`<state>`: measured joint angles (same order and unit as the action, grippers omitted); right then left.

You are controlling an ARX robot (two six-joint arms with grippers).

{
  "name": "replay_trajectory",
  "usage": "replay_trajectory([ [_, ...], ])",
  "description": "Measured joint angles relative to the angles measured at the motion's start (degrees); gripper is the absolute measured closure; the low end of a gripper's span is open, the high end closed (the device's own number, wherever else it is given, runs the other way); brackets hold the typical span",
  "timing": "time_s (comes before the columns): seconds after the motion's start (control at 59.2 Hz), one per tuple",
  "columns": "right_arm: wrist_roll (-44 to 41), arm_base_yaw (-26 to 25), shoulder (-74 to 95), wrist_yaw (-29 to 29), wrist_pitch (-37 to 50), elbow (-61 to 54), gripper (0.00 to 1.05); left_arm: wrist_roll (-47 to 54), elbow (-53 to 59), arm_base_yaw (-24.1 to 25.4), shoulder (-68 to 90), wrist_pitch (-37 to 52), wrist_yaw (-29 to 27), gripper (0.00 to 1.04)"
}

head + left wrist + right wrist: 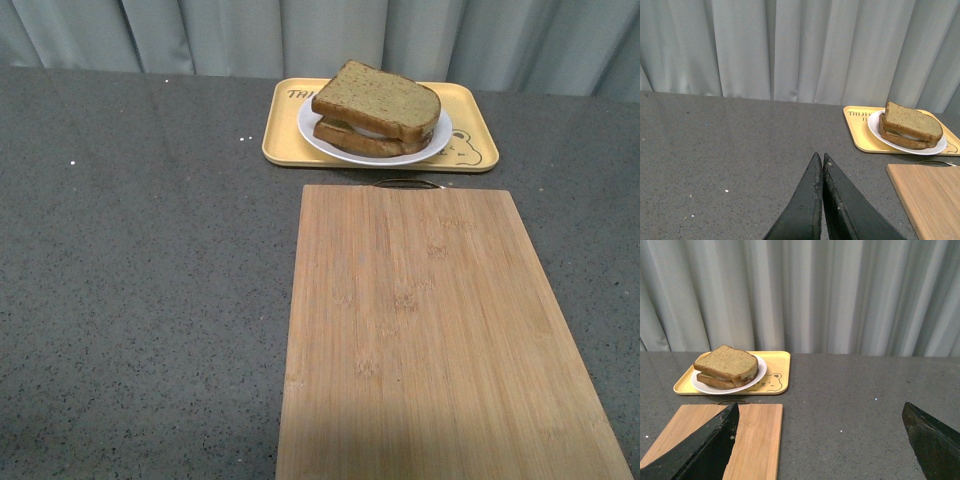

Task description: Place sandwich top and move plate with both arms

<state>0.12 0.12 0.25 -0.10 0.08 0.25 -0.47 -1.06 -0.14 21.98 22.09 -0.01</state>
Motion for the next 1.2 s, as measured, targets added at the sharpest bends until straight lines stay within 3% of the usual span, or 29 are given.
replay_trajectory([
  [0.675, 0.0, 0.0, 0.0, 0.0, 0.0, 0.0, 0.09, 0.0, 0.0, 0.0, -12.0, -11.8, 0.0, 1.01],
  [0.776, 0.0, 0.0, 0.0, 0.0, 0.0, 0.0, 0.09, 0.0, 0.0, 0.0, -19.6, -21.2, 0.0, 1.01],
  [0.911, 0.0, 0.0, 0.0, 0.0, 0.0, 0.0, 0.09, 0.0, 0.0, 0.0, -21.6, -21.9, 0.0, 1.01],
  [0.979, 0.0, 0.0, 0.0, 0.0, 0.0, 0.0, 0.09, 0.0, 0.0, 0.0, -21.7, -21.9, 0.0, 0.93],
  [1.198, 0.0, 0.0, 0.0, 0.0, 0.0, 0.0, 0.09, 0.0, 0.0, 0.0, -21.7, -22.0, 0.0, 0.56],
])
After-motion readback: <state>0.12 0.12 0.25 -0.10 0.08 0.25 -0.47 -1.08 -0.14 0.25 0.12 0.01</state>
